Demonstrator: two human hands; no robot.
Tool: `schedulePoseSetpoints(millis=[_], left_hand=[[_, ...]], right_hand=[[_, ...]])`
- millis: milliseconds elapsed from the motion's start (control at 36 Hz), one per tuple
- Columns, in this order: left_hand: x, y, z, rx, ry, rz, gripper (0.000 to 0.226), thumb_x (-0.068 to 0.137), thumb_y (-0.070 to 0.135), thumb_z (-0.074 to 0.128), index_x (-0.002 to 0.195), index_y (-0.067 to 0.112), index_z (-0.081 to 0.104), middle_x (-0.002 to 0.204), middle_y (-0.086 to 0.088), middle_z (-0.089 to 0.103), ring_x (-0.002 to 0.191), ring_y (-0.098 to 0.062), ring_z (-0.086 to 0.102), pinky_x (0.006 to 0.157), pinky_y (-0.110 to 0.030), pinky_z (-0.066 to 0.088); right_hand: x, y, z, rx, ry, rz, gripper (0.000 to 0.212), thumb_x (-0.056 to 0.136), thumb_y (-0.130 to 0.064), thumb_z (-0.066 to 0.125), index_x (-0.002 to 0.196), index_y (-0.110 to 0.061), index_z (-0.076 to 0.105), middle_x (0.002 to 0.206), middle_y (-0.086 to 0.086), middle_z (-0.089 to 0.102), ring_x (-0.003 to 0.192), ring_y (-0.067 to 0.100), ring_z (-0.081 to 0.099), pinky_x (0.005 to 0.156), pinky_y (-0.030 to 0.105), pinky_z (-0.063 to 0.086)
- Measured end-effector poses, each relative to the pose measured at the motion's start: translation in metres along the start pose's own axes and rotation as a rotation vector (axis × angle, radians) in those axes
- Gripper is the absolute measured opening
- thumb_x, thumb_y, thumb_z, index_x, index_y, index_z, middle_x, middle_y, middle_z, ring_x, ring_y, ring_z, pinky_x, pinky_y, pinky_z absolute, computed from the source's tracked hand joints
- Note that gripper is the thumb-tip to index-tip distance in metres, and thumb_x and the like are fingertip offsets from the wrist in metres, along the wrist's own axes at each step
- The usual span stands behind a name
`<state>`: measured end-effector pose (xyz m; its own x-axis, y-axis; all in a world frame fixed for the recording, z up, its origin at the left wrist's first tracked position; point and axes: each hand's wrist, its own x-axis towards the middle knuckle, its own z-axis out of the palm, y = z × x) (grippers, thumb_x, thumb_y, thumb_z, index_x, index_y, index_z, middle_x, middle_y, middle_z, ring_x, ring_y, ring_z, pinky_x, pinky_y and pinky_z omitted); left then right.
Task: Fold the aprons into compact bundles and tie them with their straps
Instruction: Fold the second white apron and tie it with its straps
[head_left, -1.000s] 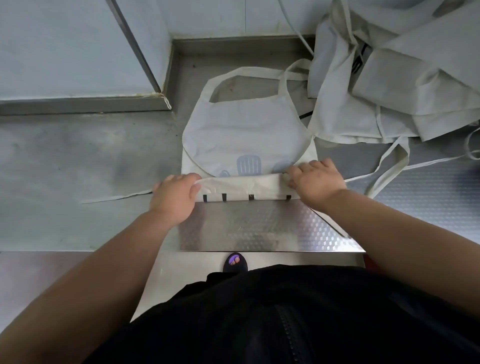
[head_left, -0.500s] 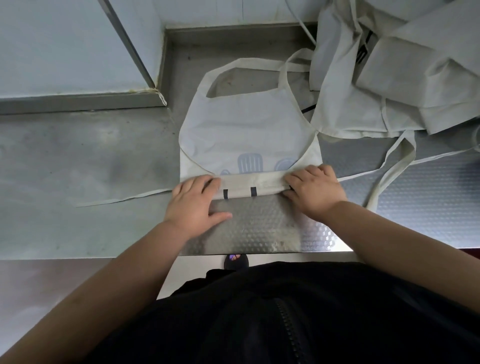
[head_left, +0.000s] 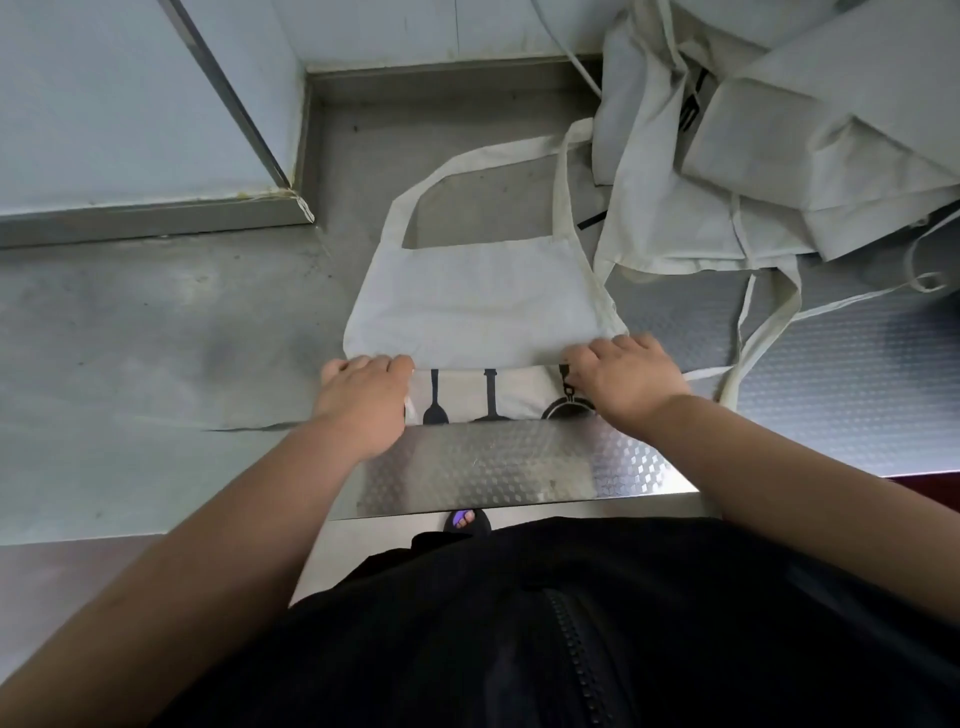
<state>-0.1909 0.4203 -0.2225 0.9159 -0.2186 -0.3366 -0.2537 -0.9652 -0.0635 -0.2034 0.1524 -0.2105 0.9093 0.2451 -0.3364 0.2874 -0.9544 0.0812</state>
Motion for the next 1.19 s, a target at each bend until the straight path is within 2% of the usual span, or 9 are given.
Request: schedulePoseSetpoints(millis=[111,222,361,472,667,917,1000,1083,1194], left_hand=[[-0.005,0.002,0.027,-0.176,0.296,-0.027,0.054,0.084,0.002,0.052,0.133,0.023,0.048,0.129,-0.007,0.046,0.12,-0.026,0.034,0.097,-0.04,0.025],[-0.01,-0.002,0.045,-0.165,0.616,0.184,0.039,0.074,0.002,0.048,0.104,0.016,0.069,0.108,-0.007,0.056,0.105,-0.028,0.042,0.098,-0.046,0.027],[-0.018,0.001,0.043,-0.278,0.338,0.233,0.051,0.082,0.047,0.048,0.115,0.011,0.064,0.112,-0.007,0.059,0.104,-0.027,0.05,0.096,-0.046,0.043],[-0.014,-0.001,0.025,-0.241,0.161,0.195,0.079,0.064,0.074,0.042,0.12,0.021,0.057,0.12,0.001,0.054,0.112,-0.023,0.047,0.097,-0.041,0.038],[0.027,-0.014,-0.018,-0.344,-0.023,0.14,0.03,0.095,0.041,0.047,0.12,0.025,0.052,0.096,-0.001,0.062,0.095,-0.026,0.056,0.073,-0.028,0.034],[0.044,-0.01,0.0,0.011,0.261,0.303,0.06,0.072,0.007,0.03,0.122,0.022,0.06,0.113,-0.007,0.061,0.105,-0.025,0.046,0.086,-0.035,0.024],[0.041,-0.006,0.01,-0.088,0.169,0.331,0.061,0.073,0.016,0.029,0.126,0.018,0.059,0.12,-0.006,0.061,0.107,-0.026,0.058,0.09,-0.033,0.024],[0.039,-0.006,0.013,-0.164,0.036,0.333,0.075,0.082,0.06,0.024,0.146,0.022,0.033,0.153,-0.004,0.028,0.139,-0.023,0.028,0.11,-0.035,0.003],[0.045,-0.011,0.009,-0.17,-0.003,0.32,0.105,0.054,0.086,0.028,0.146,0.035,0.027,0.15,-0.004,0.018,0.137,-0.022,0.017,0.112,-0.04,0.011]], right_hand=[[-0.002,-0.002,0.006,-0.037,0.043,-0.038,0.045,0.092,-0.01,0.037,0.135,-0.022,0.04,0.133,0.006,0.042,0.12,0.028,0.04,0.101,0.036,0.023],[-0.007,-0.007,0.016,0.099,0.101,-0.085,0.048,0.091,-0.04,0.027,0.105,-0.015,0.066,0.108,0.006,0.062,0.1,0.03,0.058,0.089,0.034,0.025],[-0.009,-0.01,0.016,0.099,0.002,-0.11,0.068,0.085,-0.065,0.044,0.134,-0.019,0.047,0.145,-0.003,0.039,0.134,0.02,0.034,0.113,0.034,0.008],[-0.002,-0.011,0.01,0.151,0.063,-0.111,0.053,0.093,-0.052,0.04,0.116,-0.008,0.06,0.121,0.009,0.062,0.114,0.028,0.055,0.108,0.034,0.024],[0.012,0.008,-0.009,0.212,-0.007,-0.017,0.045,0.095,-0.054,0.032,0.106,-0.014,0.05,0.095,0.01,0.065,0.096,0.032,0.056,0.071,0.03,0.034],[0.03,-0.014,-0.004,0.034,-0.04,0.007,0.047,0.095,-0.017,0.037,0.14,-0.026,0.032,0.133,0.005,0.043,0.12,0.026,0.044,0.104,0.035,0.026],[0.025,-0.014,0.007,0.178,-0.036,-0.004,0.054,0.094,-0.044,0.025,0.143,-0.024,0.033,0.145,0.0,0.035,0.128,0.024,0.04,0.108,0.034,0.022],[0.022,-0.011,0.014,0.22,-0.094,-0.045,0.103,0.065,-0.083,0.007,0.147,-0.023,0.025,0.15,0.0,0.021,0.136,0.021,0.028,0.117,0.036,0.009],[0.028,-0.009,0.014,0.243,-0.102,-0.009,0.109,0.057,-0.084,0.011,0.147,-0.024,0.029,0.15,0.003,0.024,0.137,0.023,0.03,0.117,0.037,0.007]])
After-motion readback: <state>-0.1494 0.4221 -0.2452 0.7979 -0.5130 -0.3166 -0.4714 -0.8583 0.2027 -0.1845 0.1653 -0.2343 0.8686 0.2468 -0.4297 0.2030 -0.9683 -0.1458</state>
